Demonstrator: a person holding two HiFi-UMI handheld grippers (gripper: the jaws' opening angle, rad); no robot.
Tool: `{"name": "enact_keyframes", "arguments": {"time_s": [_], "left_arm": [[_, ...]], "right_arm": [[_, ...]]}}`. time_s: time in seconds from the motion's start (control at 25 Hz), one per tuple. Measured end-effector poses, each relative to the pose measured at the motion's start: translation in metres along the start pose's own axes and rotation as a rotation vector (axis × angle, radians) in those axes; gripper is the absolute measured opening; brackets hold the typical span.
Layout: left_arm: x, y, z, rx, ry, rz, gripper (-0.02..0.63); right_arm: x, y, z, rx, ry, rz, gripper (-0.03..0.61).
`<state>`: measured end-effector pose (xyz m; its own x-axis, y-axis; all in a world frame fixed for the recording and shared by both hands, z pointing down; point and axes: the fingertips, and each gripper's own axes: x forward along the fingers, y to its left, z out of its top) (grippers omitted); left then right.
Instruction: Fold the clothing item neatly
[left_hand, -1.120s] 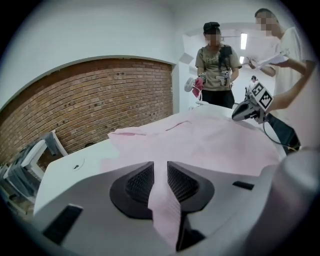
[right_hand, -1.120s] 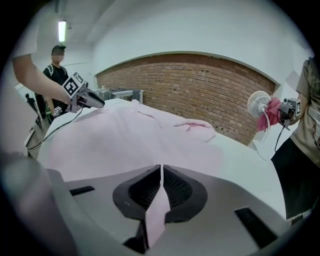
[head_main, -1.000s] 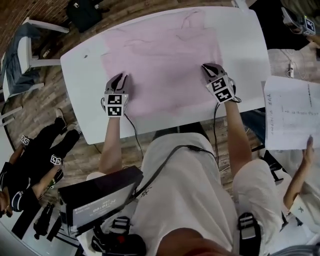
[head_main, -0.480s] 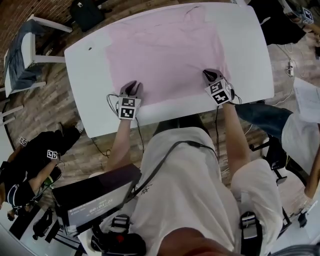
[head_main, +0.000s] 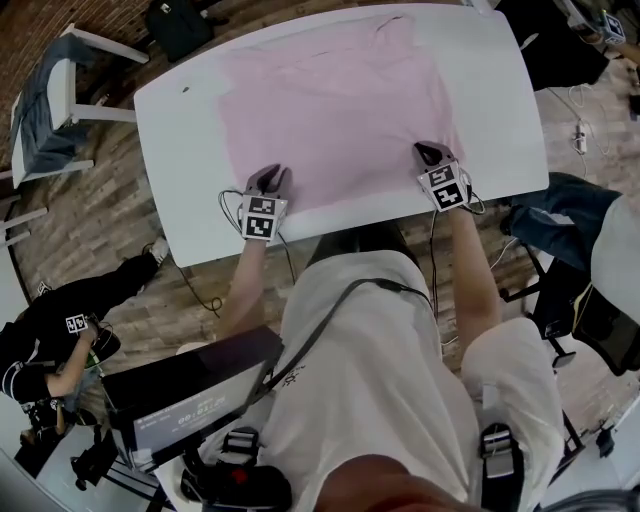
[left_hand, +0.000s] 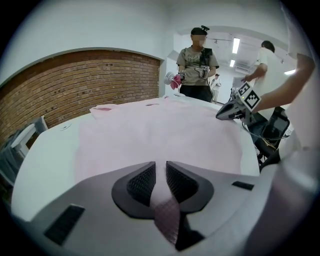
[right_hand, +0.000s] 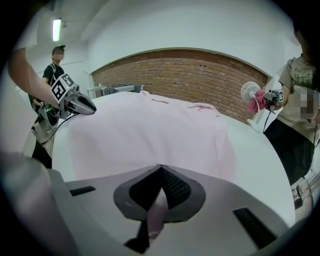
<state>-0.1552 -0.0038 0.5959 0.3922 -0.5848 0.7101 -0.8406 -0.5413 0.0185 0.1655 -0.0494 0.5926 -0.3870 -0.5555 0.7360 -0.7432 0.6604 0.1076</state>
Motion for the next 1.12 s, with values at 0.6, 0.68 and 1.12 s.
{"name": "enact_keyframes", "arguments": {"time_s": [0.6, 0.68, 1.12], "left_arm": [[-0.019, -0.025, -0.019, -0.015, -0.003, -0.001, 0.071], [-0.022, -0.022, -0.019, -0.007, -0.003, 0.001, 0.071], [-0.056, -0.088, -0.035, 0.197, 0.050, 0.011, 0.178]], "right_arm": [[-0.020, 0.013, -0.016, 0.005, -0.026, 0.052, 0.003], [-0.019, 0.018, -0.011, -0.012, -0.028, 0.076, 0.003], [-0.079, 0.030, -0.047, -0.264, -0.042, 0.175, 0.081]]}}
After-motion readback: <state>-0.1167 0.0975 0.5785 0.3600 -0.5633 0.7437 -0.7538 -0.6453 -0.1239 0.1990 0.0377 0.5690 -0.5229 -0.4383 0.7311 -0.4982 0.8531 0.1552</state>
